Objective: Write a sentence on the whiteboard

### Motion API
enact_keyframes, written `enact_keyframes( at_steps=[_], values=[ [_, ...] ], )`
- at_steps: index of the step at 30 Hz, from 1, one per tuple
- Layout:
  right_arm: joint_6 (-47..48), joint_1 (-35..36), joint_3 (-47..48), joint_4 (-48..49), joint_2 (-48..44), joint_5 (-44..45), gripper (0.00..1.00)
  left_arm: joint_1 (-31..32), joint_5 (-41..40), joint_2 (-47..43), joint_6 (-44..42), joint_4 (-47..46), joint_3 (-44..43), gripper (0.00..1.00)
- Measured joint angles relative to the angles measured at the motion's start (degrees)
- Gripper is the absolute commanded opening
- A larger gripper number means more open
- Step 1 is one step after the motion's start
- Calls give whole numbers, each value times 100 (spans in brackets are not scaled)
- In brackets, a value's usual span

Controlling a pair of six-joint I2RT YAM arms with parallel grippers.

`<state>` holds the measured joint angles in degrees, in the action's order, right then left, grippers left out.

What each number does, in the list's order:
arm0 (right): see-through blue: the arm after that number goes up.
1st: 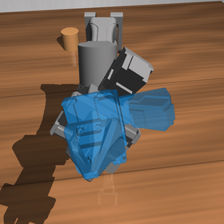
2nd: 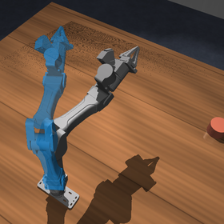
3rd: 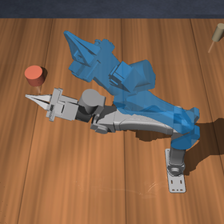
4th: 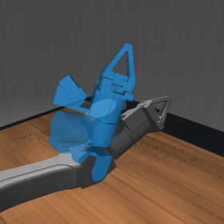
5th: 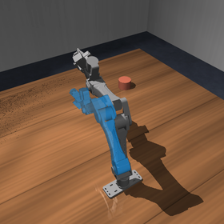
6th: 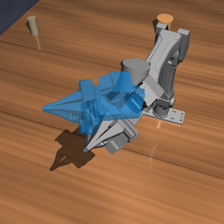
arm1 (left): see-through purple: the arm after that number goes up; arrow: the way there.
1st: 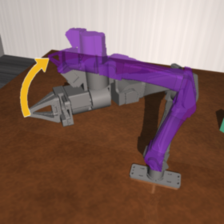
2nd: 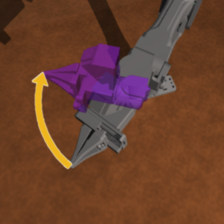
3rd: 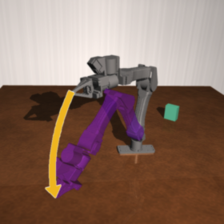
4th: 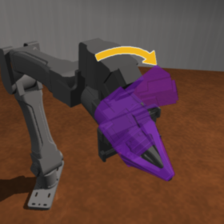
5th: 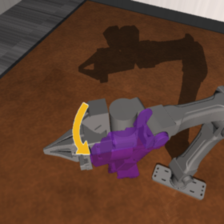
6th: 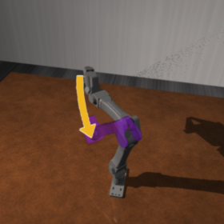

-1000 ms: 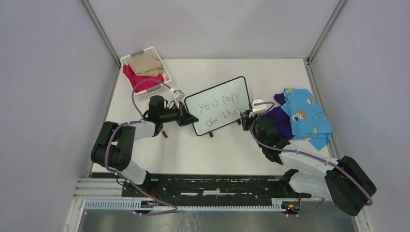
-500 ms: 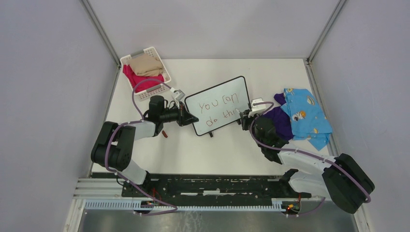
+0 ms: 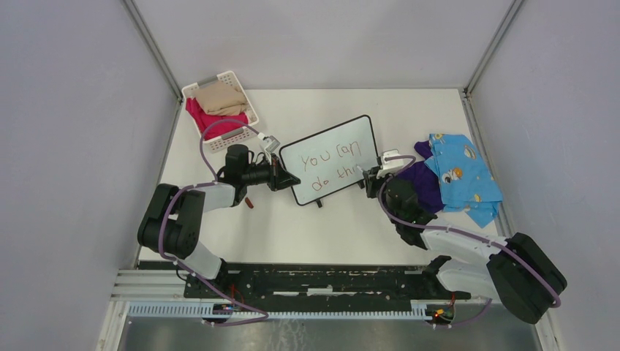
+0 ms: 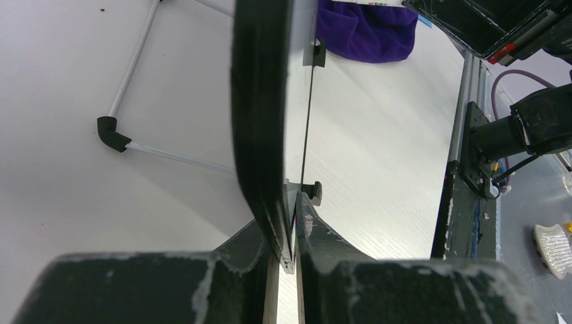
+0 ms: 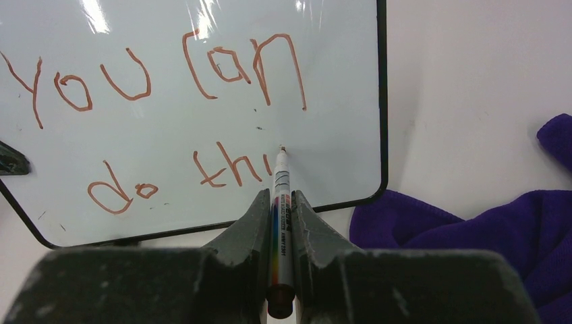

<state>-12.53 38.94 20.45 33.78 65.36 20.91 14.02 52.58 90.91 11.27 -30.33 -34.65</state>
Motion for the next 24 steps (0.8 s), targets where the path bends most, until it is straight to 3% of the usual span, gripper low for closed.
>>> enact_keyframes(
  at_steps=[24],
  values=[
    [-133, 0, -162, -302, -39, 378, 0, 2, 2, 0, 0, 0, 0, 2]
  ],
)
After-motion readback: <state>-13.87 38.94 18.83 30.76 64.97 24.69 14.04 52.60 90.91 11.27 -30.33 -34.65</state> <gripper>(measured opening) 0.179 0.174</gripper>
